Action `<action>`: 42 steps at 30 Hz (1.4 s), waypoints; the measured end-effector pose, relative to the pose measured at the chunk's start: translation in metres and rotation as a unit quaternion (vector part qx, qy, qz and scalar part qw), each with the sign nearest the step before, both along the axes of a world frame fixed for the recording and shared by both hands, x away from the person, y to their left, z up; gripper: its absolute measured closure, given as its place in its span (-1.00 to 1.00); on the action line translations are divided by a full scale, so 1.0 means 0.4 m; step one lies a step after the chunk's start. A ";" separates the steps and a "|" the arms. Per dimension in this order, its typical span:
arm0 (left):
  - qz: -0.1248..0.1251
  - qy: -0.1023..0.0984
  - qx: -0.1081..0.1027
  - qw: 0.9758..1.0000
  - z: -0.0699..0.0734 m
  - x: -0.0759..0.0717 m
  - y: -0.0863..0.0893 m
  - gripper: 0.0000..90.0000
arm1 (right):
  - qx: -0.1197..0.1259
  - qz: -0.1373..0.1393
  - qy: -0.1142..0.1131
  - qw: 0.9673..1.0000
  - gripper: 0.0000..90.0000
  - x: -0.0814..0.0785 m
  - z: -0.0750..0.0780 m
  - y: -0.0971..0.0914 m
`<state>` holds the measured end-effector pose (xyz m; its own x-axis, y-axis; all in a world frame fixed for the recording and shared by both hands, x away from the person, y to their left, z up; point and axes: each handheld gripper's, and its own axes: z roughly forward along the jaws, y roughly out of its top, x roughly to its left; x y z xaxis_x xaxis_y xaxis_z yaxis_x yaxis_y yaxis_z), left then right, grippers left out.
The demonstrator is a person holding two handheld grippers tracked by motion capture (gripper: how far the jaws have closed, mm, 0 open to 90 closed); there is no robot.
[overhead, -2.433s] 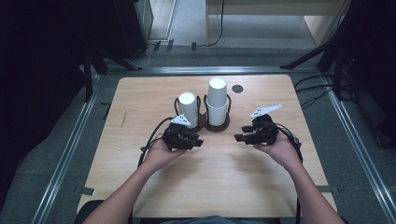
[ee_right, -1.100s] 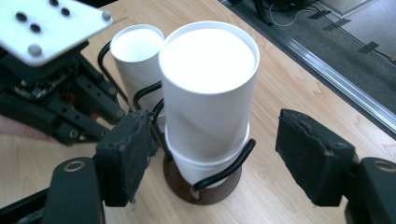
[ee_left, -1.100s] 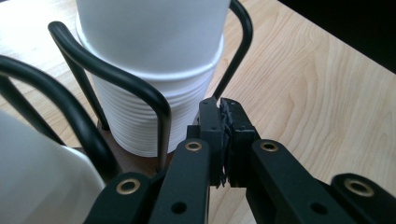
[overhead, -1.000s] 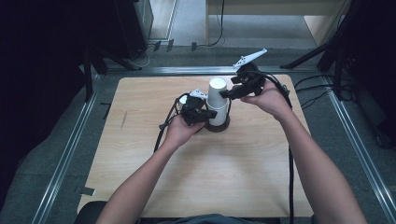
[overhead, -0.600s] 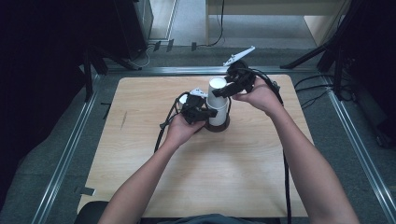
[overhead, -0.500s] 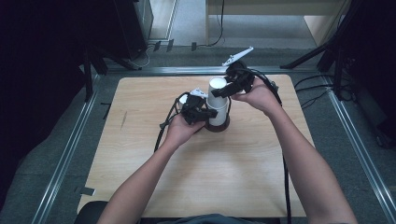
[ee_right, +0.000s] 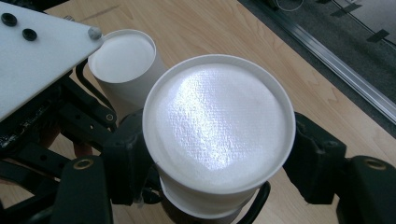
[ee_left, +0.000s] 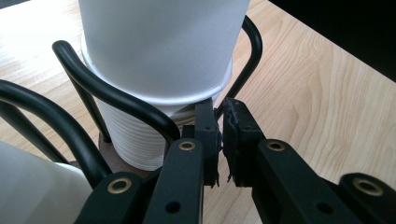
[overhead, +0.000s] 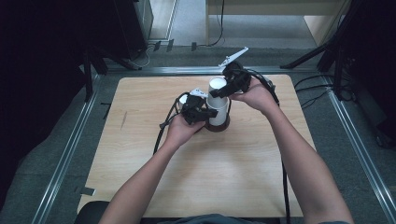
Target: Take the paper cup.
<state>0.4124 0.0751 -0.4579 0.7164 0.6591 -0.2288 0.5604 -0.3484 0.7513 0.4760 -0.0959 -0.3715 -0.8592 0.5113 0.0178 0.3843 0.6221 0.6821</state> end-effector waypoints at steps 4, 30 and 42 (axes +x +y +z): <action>0.001 -0.001 0.000 1.000 -0.001 -0.001 -0.003 0.87 | 0.002 -0.003 0.001 1.000 -0.30 -0.002 0.014 0.000; -0.007 0.003 -0.008 1.000 -0.002 0.000 0.000 0.71 | 0.028 -0.013 -0.031 0.999 -0.28 -0.066 0.212 -0.058; -0.013 0.008 -0.017 1.000 0.003 -0.001 0.003 0.63 | 0.025 0.011 -0.035 0.999 -0.28 -0.148 0.241 -0.143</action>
<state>0.4120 0.0764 -0.4568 0.7295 0.6320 -0.2617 0.5630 -0.3375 0.7544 0.4169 -0.1533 -0.2752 -0.8700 0.4927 -0.0176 0.3214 0.5939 0.7376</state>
